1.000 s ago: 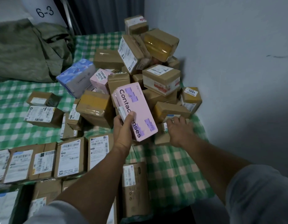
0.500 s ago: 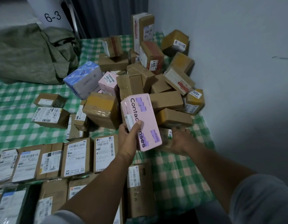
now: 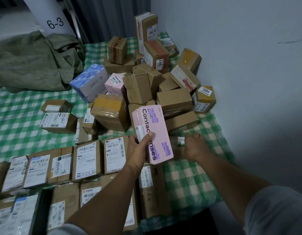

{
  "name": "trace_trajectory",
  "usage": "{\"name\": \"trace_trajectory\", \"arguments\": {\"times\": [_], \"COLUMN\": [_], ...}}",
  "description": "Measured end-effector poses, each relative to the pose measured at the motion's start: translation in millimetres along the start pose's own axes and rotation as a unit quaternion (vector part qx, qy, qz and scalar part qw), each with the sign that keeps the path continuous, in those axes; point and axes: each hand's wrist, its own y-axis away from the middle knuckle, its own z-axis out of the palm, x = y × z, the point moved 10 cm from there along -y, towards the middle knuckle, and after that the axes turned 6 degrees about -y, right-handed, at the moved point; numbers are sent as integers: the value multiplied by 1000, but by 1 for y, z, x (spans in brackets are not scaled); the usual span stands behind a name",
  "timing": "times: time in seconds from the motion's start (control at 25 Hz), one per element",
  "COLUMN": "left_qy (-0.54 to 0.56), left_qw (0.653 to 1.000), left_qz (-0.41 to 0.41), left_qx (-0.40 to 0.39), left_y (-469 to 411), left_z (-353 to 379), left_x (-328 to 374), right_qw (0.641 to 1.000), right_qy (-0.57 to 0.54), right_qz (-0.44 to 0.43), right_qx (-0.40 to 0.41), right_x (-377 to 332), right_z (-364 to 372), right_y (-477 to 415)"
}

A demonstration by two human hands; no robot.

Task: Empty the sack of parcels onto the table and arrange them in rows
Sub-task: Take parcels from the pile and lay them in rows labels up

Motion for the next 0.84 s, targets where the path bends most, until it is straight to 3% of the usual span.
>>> {"name": "trace_trajectory", "arguments": {"times": [0.24, 0.44, 0.52, 0.64, 0.72, 0.84], "left_qy": [-9, -129, -159, -161, -121, -33], "left_qw": [999, 992, 987, 986, 990, 997], "left_qz": [-27, 14, 25, 43, 55, 14], "left_qx": [-37, -7, -5, -28, -40, -66], "left_y": [16, 32, 35, 48, 56, 58], "left_z": [4, -1, 0, 6, 5, -1], "left_x": [-7, 7, 10, 17, 19, 13], "right_qw": [976, 868, 852, 873, 879, 859], "right_qy": [-208, -497, -521, -487, -476, -510], "right_qz": [12, 17, 8, 9, 15, 29], "right_qx": [57, 2, -41, -40, -22, -37], "right_x": [-14, -50, -67, -77, -76, -68], "right_z": [-40, -56, -53, -52, -53, -45], "right_y": [28, 63, 76, 87, 93, 99]}}
